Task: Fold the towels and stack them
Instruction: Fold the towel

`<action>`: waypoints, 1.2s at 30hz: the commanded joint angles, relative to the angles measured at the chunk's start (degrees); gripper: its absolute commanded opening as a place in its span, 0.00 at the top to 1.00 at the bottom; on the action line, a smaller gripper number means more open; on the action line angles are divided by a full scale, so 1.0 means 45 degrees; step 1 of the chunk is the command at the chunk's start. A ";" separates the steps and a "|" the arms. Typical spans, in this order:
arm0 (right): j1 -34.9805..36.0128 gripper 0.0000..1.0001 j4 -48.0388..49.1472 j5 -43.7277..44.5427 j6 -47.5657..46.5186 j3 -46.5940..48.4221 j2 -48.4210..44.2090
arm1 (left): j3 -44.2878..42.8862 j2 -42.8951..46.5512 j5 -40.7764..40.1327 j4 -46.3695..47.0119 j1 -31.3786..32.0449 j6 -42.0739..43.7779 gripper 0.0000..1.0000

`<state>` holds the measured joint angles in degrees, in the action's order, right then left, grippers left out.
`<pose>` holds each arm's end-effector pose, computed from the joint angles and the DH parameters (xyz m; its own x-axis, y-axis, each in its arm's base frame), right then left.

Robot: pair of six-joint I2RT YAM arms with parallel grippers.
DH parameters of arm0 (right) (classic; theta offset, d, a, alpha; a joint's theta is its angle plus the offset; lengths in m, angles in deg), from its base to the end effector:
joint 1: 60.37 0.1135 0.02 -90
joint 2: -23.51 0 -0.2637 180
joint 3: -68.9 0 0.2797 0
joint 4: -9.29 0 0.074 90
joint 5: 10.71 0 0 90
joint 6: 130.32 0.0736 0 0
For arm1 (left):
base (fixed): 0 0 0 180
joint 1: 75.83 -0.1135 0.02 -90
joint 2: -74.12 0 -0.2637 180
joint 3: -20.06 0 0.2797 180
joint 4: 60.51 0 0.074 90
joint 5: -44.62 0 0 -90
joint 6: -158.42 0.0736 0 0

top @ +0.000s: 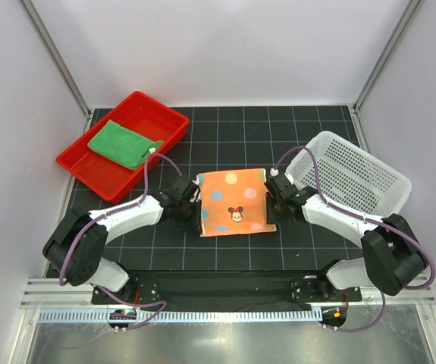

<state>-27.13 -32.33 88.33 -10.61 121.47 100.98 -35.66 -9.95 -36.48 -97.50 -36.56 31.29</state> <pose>0.2363 0.1410 0.1186 -0.9086 -0.0103 -0.4175 -0.0445 0.9964 0.0723 0.2251 -0.1988 0.1096 -0.9686 0.0216 -0.2478 0.1137 0.9244 -0.3639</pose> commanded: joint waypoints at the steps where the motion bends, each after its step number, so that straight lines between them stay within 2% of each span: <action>1: -0.0216 0.55 -0.0827 -0.0286 -0.1072 0.2023 -0.0731 | -0.1988 0.0675 -0.0984 -0.1387 -0.0423 0.1625 0.71; 4: -0.0955 0.53 -0.0983 -0.1459 -0.2301 0.3819 -0.0031 | -0.3881 0.0033 0.0944 -0.1565 -0.2139 0.3148 0.69; 5: -0.1133 0.55 -0.1081 -0.1616 -0.2500 0.4733 0.0339 | -0.4640 -0.0202 0.1550 -0.1623 -0.2685 0.3635 0.70; 8: -0.1641 0.58 -0.0887 -0.1891 -0.2930 0.5812 0.1609 | -0.5777 -0.1295 0.2355 -0.1915 -0.2867 0.4380 0.68; 11: -0.1663 0.58 -0.0516 -0.2205 -0.3223 0.6400 0.2645 | -0.5646 -0.2058 0.3644 -0.1335 -0.2847 0.4170 0.68; 14: -0.1702 0.58 -0.0047 -0.2281 -0.3283 0.6713 0.3426 | -0.4943 -0.2565 0.3587 -0.0551 -0.2847 0.3524 0.68; 18: -0.1721 0.59 -0.0592 -0.1642 -0.2914 0.6463 0.3956 | -0.4299 -0.2510 0.2321 -0.1115 -0.2691 0.3017 0.68; 25: -0.1702 0.59 -0.0730 -0.1461 -0.2367 0.4355 0.2571 | -0.2073 -0.1415 0.1381 -0.0218 -0.1520 0.2060 0.59; 30: -0.1702 0.59 -0.0867 -0.1638 -0.2170 0.3610 0.1380 | -0.1426 -0.1201 0.1244 0.0212 -0.1070 0.1610 0.59; 36: -0.1701 0.60 -0.0672 -0.1715 -0.1780 0.2908 0.1066 | -0.1191 -0.0829 0.1047 0.0564 -0.0758 0.1043 0.60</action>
<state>-34.94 -36.37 80.64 -20.44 136.18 107.40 -40.81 -16.01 -30.90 -98.42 -40.78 38.26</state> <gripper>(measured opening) 0.401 0.403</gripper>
